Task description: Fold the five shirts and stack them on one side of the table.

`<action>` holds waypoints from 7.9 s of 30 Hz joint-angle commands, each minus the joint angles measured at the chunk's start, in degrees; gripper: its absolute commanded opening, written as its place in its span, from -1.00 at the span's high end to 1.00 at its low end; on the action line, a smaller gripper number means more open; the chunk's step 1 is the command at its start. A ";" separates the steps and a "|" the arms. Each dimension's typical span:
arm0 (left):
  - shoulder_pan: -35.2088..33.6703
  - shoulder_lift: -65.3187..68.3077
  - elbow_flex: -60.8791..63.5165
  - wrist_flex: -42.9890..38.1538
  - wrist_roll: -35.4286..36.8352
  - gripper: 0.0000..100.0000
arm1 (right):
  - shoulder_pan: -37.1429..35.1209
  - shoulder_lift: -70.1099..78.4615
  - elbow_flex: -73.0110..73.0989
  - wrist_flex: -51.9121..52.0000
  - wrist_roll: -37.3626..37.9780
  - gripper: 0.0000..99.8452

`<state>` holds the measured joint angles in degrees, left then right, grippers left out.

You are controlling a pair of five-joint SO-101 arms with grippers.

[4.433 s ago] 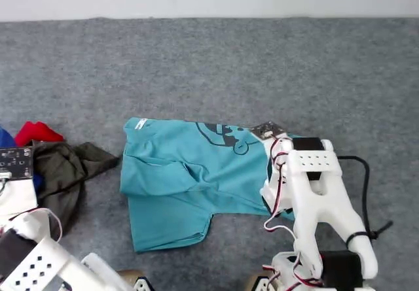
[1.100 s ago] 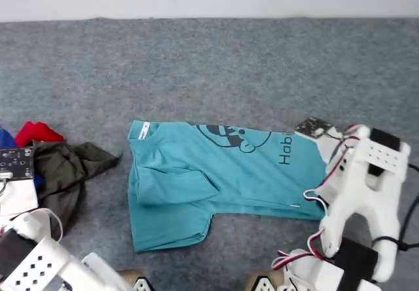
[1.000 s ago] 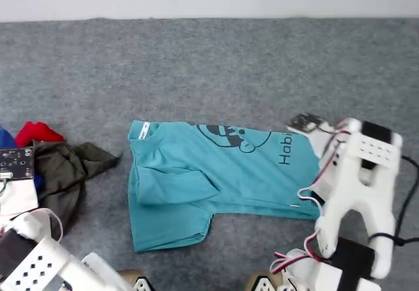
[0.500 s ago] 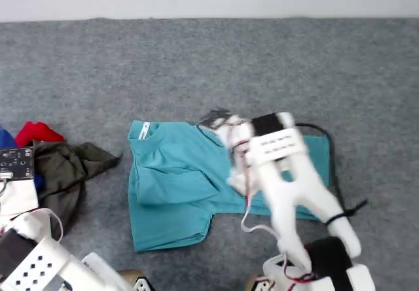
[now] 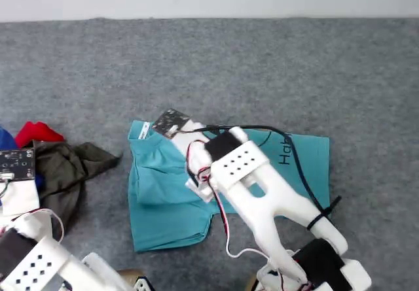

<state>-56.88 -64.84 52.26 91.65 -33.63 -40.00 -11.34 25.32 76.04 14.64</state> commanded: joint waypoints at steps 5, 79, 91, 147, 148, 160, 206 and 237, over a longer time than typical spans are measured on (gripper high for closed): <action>0.26 -0.44 -0.22 0.09 -0.18 0.97 | -3.74 10.77 -18.46 2.15 -0.35 0.67; 0.35 -0.44 -0.04 -0.09 -0.18 0.97 | 6.73 46.11 -60.75 26.51 2.90 0.98; 0.35 -0.44 -0.04 -0.09 -0.18 0.97 | 5.85 43.82 -60.75 26.86 2.90 0.73; -17.93 -0.35 -0.66 -8.35 -1.58 0.97 | -23.60 30.20 -35.78 21.41 3.16 0.56; -17.93 -0.35 -0.66 -8.35 -1.58 0.97 | -24.13 30.73 -35.78 20.53 3.16 0.56; -17.93 -0.44 -0.31 -8.35 -1.58 0.97 | -30.81 39.16 -35.87 20.00 6.95 0.56; -17.85 -0.44 -0.22 -8.35 -1.58 0.97 | -14.46 42.59 -51.78 26.77 11.78 0.98; -17.58 -0.44 3.21 -10.37 -1.58 0.97 | -4.53 43.12 -57.93 19.56 16.00 0.98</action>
<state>-74.37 -64.84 55.78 82.68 -34.77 -45.19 35.25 -27.69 96.00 28.79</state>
